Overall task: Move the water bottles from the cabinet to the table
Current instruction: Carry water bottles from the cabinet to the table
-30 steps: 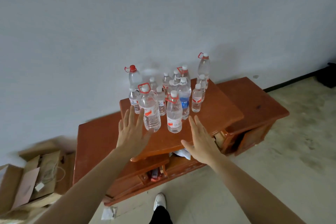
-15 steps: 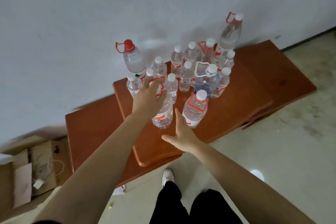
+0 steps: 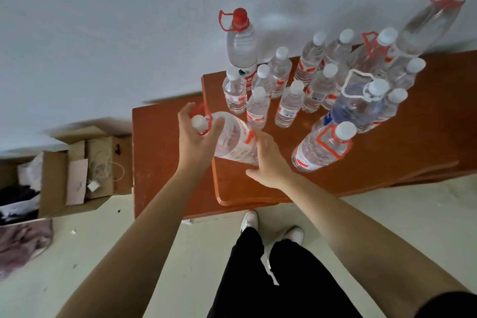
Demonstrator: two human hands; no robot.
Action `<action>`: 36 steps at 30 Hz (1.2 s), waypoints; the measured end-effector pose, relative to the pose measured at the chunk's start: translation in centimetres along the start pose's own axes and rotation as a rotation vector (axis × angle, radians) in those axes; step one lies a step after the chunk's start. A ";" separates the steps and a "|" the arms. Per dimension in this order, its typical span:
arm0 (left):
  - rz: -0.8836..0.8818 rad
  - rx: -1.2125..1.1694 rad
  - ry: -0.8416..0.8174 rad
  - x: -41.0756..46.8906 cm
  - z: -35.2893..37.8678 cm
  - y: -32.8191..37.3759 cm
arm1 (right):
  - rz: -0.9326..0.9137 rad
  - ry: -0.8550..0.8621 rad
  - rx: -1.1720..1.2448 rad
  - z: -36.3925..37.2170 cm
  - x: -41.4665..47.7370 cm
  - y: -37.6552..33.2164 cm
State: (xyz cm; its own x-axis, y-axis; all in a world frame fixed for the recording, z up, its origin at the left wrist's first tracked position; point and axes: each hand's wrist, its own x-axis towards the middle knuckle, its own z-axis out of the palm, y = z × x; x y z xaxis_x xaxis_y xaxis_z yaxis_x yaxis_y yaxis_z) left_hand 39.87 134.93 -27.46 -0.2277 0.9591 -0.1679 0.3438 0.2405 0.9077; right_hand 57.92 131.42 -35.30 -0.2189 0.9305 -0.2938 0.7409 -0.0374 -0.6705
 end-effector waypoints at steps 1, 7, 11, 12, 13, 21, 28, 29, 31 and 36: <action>-0.074 -0.016 0.084 0.4 -0.4 -0.3 | -0.018 -0.008 -0.048 0.6 -0.2 0.0; -0.381 -0.142 0.310 3.5 -3.4 -5.0 | -0.063 -0.044 -0.241 2.6 0.6 0.7; -0.524 -0.178 0.223 3.9 -4.1 -9.3 | -0.034 -0.106 -0.333 3.3 3.4 1.7; -0.544 -0.193 0.184 3.8 -3.9 -10.2 | -0.021 -0.107 -0.376 3.6 3.9 2.0; -0.568 -0.201 0.147 3.8 -3.7 -11.0 | -0.007 -0.093 -0.425 3.7 4.3 2.3; -0.764 0.220 -0.360 1.3 1.9 -14.7 | 0.116 -0.059 -0.689 5.5 1.1 5.4; -0.329 1.065 -0.608 0.5 3.6 -13.0 | 0.172 -0.161 -0.721 5.3 2.0 5.8; -0.236 1.181 -0.615 0.7 3.9 -12.9 | 0.183 -0.157 -0.718 5.4 2.0 5.8; 0.003 1.338 -0.664 1.2 4.8 -13.0 | 0.190 -0.143 -0.713 5.7 2.0 5.8; 0.338 1.269 -0.758 1.7 6.8 -15.0 | 0.196 -0.100 -0.707 6.1 2.1 6.3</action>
State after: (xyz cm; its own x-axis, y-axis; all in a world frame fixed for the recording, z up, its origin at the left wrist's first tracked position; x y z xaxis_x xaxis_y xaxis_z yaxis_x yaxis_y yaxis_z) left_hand 40.51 133.98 -44.02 0.3933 0.7462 -0.5371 0.9058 -0.4147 0.0872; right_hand 58.21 130.91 -44.30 -0.0722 0.8919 -0.4465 0.9971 0.0755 -0.0104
